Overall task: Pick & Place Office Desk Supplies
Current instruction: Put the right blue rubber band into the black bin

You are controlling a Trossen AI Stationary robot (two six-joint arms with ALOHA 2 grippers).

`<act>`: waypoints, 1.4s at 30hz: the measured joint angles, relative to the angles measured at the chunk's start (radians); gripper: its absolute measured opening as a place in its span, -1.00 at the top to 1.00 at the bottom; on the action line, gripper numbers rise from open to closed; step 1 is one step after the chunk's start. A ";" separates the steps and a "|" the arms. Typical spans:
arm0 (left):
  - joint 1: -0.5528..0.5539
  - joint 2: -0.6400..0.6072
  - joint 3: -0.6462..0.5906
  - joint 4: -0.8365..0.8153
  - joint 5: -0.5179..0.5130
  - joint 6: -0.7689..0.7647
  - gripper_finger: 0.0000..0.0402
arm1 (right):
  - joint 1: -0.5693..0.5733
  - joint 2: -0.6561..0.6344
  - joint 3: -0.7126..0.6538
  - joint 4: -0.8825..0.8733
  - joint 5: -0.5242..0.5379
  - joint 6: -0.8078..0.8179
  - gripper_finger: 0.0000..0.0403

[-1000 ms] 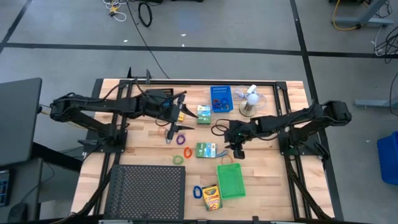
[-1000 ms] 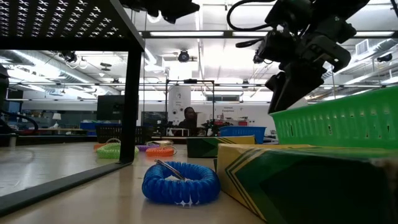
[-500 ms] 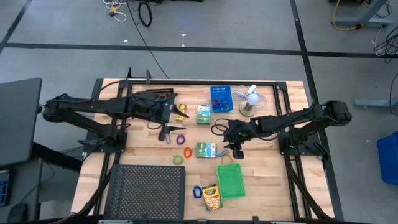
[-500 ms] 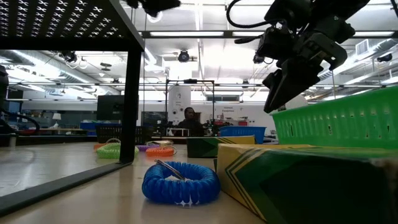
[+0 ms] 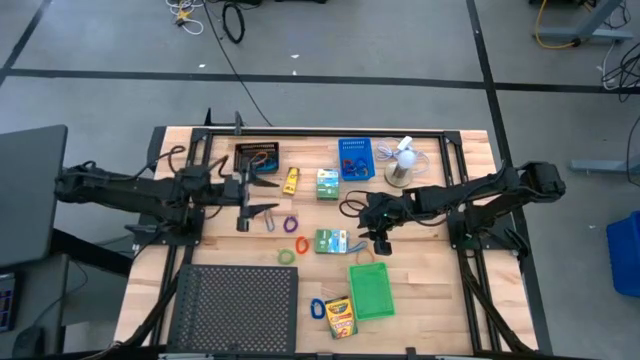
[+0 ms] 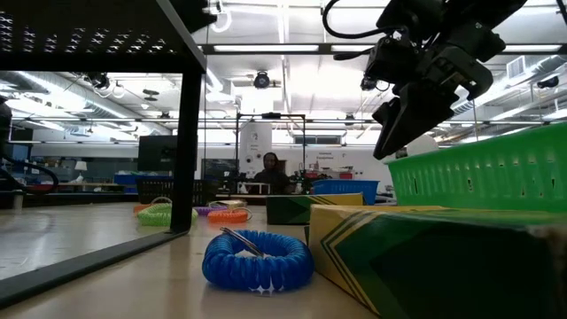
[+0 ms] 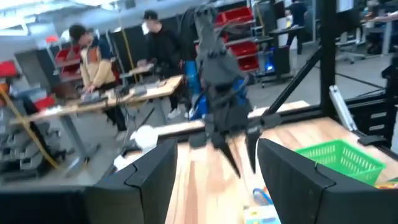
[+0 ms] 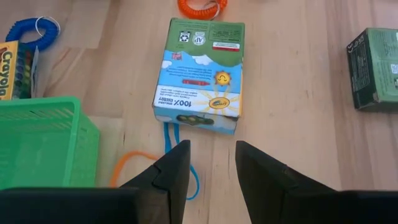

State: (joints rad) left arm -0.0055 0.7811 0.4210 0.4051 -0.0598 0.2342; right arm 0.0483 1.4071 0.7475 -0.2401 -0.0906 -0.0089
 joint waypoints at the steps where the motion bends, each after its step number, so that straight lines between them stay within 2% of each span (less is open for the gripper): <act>1: 0.001 0.001 -0.007 -0.006 -0.004 -0.016 -0.14 | 0.000 0.000 0.000 0.000 0.000 0.002 0.32; 5: 0.001 0.029 -0.028 -0.040 0.000 -0.065 -0.14 | 0.000 0.000 0.000 -0.001 0.000 0.020 0.32; 17: -0.002 0.126 -0.047 0.013 0.200 -0.144 -0.14 | 0.023 0.001 -0.001 -0.065 -0.006 0.040 0.32; 21: -0.001 0.166 -0.047 0.040 0.186 -0.128 -0.14 | 0.023 0.041 -0.001 -0.080 -0.008 0.047 0.32; 30: 0.000 0.226 -0.046 0.068 0.051 -0.118 -0.14 | 0.020 0.176 0.040 -0.121 -0.015 -0.015 0.32; 35: 0.000 0.241 -0.046 0.083 0.059 -0.114 -0.14 | 0.019 0.229 0.091 -0.154 0.015 -0.053 0.32; 42: 0.000 0.268 -0.046 0.088 0.060 -0.112 -0.14 | 0.019 0.285 0.106 -0.169 0.003 -0.075 0.32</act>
State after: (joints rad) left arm -0.0055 1.0491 0.3751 0.4929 -0.0002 0.1221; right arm 0.0675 1.6925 0.8539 -0.4090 -0.0871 -0.0838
